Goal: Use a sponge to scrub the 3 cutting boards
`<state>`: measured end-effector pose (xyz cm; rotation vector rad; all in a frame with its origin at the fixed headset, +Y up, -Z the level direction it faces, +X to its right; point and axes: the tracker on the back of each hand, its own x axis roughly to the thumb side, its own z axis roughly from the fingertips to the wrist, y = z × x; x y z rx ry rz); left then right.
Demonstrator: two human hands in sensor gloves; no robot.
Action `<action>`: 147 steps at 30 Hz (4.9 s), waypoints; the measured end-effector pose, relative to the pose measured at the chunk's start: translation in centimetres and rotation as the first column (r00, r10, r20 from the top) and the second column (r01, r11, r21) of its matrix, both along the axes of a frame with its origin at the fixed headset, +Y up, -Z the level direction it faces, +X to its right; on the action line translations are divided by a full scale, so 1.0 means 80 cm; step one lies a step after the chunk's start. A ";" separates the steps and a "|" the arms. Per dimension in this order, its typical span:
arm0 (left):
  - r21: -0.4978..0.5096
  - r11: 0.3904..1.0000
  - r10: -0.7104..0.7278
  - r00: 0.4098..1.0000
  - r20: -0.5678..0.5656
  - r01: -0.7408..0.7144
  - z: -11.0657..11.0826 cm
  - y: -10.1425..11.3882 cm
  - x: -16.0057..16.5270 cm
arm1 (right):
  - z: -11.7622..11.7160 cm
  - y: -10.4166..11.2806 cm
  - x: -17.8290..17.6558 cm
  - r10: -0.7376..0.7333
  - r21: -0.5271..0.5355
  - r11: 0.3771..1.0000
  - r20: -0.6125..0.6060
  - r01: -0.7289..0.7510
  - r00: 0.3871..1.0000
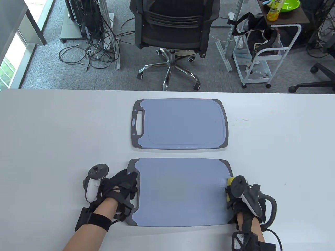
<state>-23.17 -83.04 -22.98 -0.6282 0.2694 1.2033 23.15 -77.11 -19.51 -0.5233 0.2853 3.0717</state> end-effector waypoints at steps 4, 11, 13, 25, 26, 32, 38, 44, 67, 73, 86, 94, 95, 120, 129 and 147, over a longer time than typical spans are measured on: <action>0.001 1.000 -0.002 1.000 -0.002 0.002 0.000 0.000 0.000 | -0.012 0.004 -0.089 -0.030 0.035 0.998 -0.298 0.042 0.954; -0.010 1.000 0.009 1.000 -0.001 -0.009 -0.001 0.000 0.000 | 0.021 0.020 -0.326 0.030 0.091 0.994 -0.752 0.059 0.658; -0.011 1.000 0.011 1.000 -0.003 -0.011 -0.001 0.000 0.000 | 0.028 0.021 -0.359 0.040 0.101 0.993 -0.785 0.065 0.618; -0.011 1.000 -0.006 1.000 -0.002 0.006 -0.003 0.001 0.000 | 0.020 -0.002 -0.029 0.026 0.028 0.999 -0.161 -0.022 0.987; -0.009 1.000 -0.012 1.000 -0.001 0.012 -0.003 0.001 0.000 | 0.024 -0.003 -0.002 0.034 0.028 0.999 -0.088 -0.032 0.996; -0.006 1.000 -0.020 1.000 0.003 0.020 -0.004 0.000 0.000 | 0.013 0.001 -0.040 0.002 0.049 0.999 -0.190 0.007 0.982; -0.019 1.000 0.012 1.000 0.014 -0.012 -0.005 0.000 -0.002 | 0.014 0.013 -0.263 -0.013 0.071 0.995 -0.630 0.075 0.777; -0.030 0.999 0.033 0.999 0.020 -0.032 -0.006 -0.001 -0.003 | 0.033 0.019 -0.359 0.080 0.122 0.992 -0.765 0.022 0.639; -0.015 1.000 0.008 1.000 0.025 -0.008 -0.006 -0.001 -0.001 | 0.035 0.015 -0.320 0.042 0.107 0.993 -0.730 0.053 0.682; -0.019 1.000 0.016 0.999 0.027 -0.016 -0.006 0.000 -0.001 | 0.038 0.017 -0.329 0.044 0.110 0.992 -0.734 0.055 0.677; -0.005 1.000 -0.011 1.000 0.024 0.011 -0.006 0.000 -0.001 | 0.043 -0.005 -0.016 0.009 0.061 0.998 -0.080 -0.004 0.997; -0.011 1.000 0.002 1.000 0.029 -0.002 -0.006 0.000 -0.001 | 0.034 0.011 -0.258 -0.005 0.075 0.995 -0.641 0.069 0.768; -0.013 1.000 0.005 1.000 0.031 -0.005 -0.006 0.000 -0.001 | 0.038 0.013 -0.297 0.040 0.088 0.996 -0.712 0.032 0.701; -0.003 1.000 -0.012 0.999 0.030 0.012 -0.006 0.000 -0.001 | 0.031 0.006 -0.161 -0.002 0.085 0.995 -0.458 0.046 0.889; -0.012 1.000 0.008 0.999 0.035 -0.008 -0.006 0.000 -0.001 | 0.050 0.017 -0.348 0.039 0.089 0.995 -0.780 0.049 0.624; -0.006 1.000 -0.009 0.999 0.032 0.009 -0.007 -0.001 -0.002 | 0.048 0.002 -0.106 0.084 0.086 0.995 -0.413 -0.053 0.907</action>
